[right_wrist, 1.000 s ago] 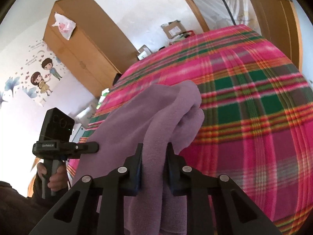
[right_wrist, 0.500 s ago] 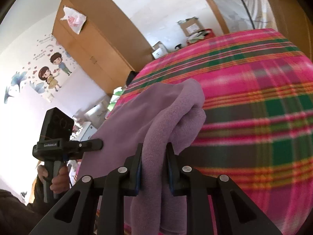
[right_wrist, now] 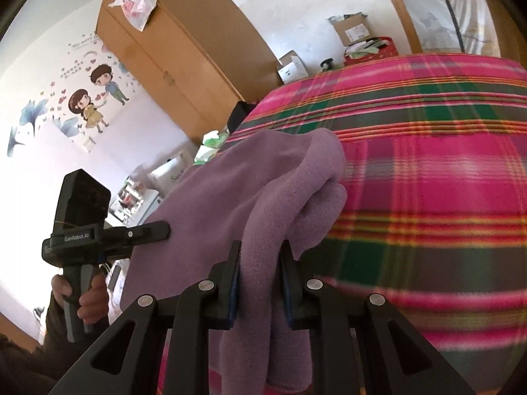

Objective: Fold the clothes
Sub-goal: 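Lift the mauve garment with both grippers and carry it across the bedspread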

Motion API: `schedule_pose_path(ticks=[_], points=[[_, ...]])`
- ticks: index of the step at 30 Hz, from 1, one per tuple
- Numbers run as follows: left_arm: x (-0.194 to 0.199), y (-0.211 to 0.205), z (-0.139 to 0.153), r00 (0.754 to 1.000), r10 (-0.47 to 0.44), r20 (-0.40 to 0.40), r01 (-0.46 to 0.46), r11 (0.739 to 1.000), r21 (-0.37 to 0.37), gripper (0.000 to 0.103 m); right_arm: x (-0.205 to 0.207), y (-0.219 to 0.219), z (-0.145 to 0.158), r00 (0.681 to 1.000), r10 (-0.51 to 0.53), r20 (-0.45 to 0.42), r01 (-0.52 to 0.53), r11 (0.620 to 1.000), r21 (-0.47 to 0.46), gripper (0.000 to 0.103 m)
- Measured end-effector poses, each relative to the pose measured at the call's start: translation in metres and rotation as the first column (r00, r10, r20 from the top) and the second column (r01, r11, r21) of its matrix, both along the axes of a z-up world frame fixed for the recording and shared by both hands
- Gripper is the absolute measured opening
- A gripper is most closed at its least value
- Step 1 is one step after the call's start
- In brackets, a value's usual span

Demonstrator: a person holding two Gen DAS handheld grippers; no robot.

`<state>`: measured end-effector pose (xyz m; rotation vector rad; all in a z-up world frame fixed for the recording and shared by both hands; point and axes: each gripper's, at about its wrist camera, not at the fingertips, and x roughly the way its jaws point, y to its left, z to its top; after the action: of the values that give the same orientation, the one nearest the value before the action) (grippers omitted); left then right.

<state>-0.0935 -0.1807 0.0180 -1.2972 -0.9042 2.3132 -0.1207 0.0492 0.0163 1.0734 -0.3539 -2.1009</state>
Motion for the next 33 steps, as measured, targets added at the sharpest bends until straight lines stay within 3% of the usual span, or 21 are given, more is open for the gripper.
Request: schedule_pose_path(ticks=[7,23,33], points=[[-0.013,-0.03,-0.002,0.998,0.059,-0.01,-0.059,0.998,-0.037,0.034,-0.032,-0.038,-0.007,1.0,0.012,0.011,-0.012,1.0,-0.028,0.021],[-0.03,-0.075,-0.009,0.995,0.099,-0.002,-0.099,0.993,-0.062,0.034,-0.072,-0.066,-0.017,0.999,0.002,0.032,0.0,0.997,-0.081,0.021],[-0.042,-0.084,-0.028,0.989,0.134,0.059,-0.13,0.989,-0.067,0.042,-0.079,-0.067,-0.027,0.999,-0.029,0.035,0.03,1.0,-0.003,0.025]])
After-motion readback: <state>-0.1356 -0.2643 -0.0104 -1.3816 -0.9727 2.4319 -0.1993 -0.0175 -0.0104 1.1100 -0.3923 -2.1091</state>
